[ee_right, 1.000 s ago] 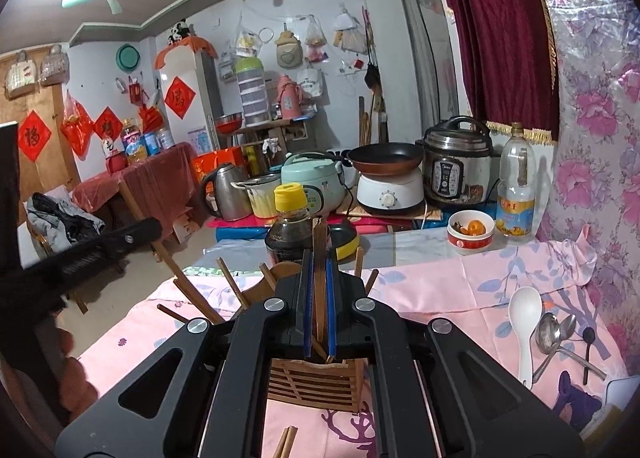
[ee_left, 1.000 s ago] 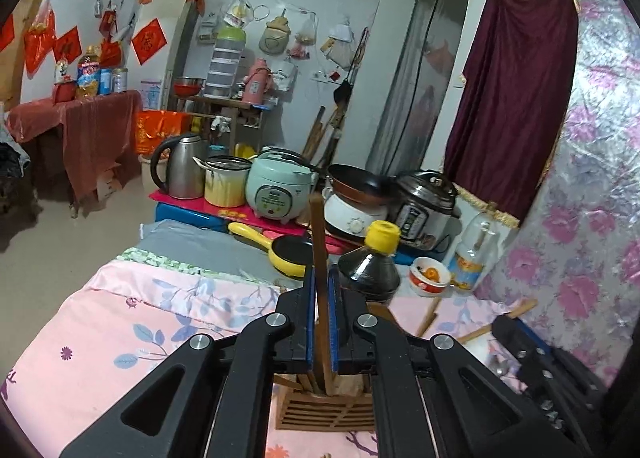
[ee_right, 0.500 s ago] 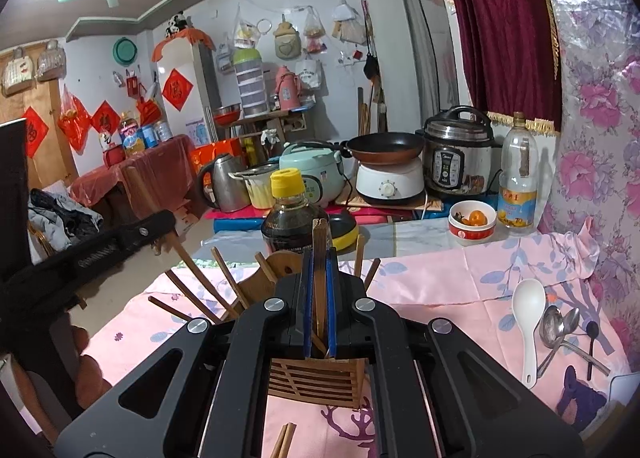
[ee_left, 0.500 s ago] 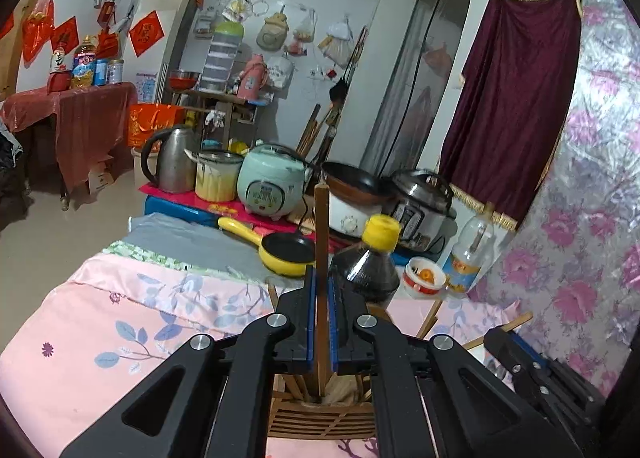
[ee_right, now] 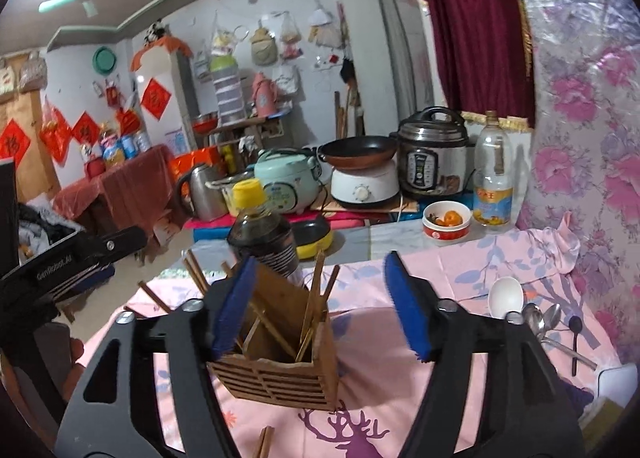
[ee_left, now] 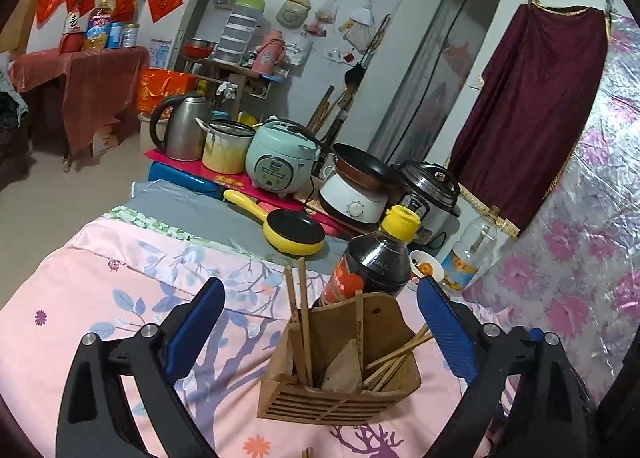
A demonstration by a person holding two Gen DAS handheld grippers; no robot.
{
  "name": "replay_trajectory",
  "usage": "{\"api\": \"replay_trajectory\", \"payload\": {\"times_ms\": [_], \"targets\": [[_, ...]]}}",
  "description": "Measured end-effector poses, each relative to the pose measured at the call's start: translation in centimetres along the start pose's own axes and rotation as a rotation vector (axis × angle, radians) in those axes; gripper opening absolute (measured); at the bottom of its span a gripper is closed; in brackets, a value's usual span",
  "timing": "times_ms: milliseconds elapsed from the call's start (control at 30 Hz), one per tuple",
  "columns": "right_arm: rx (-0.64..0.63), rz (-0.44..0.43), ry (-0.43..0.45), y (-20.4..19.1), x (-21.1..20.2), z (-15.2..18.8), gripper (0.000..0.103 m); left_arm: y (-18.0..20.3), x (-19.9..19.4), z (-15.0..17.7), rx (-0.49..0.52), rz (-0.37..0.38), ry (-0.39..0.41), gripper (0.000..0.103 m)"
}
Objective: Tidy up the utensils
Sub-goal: 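Open both grippers above the wooden holder to drop the chopsticks in, then move both open grippers back down to the last chopsticks on the sheet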
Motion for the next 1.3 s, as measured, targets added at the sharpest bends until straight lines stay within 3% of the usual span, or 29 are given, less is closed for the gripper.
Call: {"api": "replay_trajectory", "payload": {"times_ms": [200,467,700,1300], "targets": [[0.060,-0.003,0.003,1.4,-0.1,-0.2,0.083,-0.9,0.3,-0.1,-0.044,0.001,-0.028,0.097],[0.132,-0.033,-0.028,2.3,0.4,0.1,0.086,-1.3,0.2,0.0,-0.056,-0.008,-0.032,0.097],[0.169,-0.077,-0.033,2.1,-0.1,0.1,0.088,-0.5,-0.7,0.8,0.008,-0.057,-0.001,0.097],[0.188,-0.125,-0.028,0.7,-6.5,1.7,0.092,1.7,-5.3,8.2,0.187,-0.236,0.023,0.097]]}}
Point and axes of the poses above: each gripper's, at about its wrist camera, not at the fingertips, and x roughly the way its jaws point, y to its right, z to its underside, the point moved 7 cm from there along x, roughly the way its jaws point, and after that the axes turned 1 degree about -z, right-handed, at the moved point
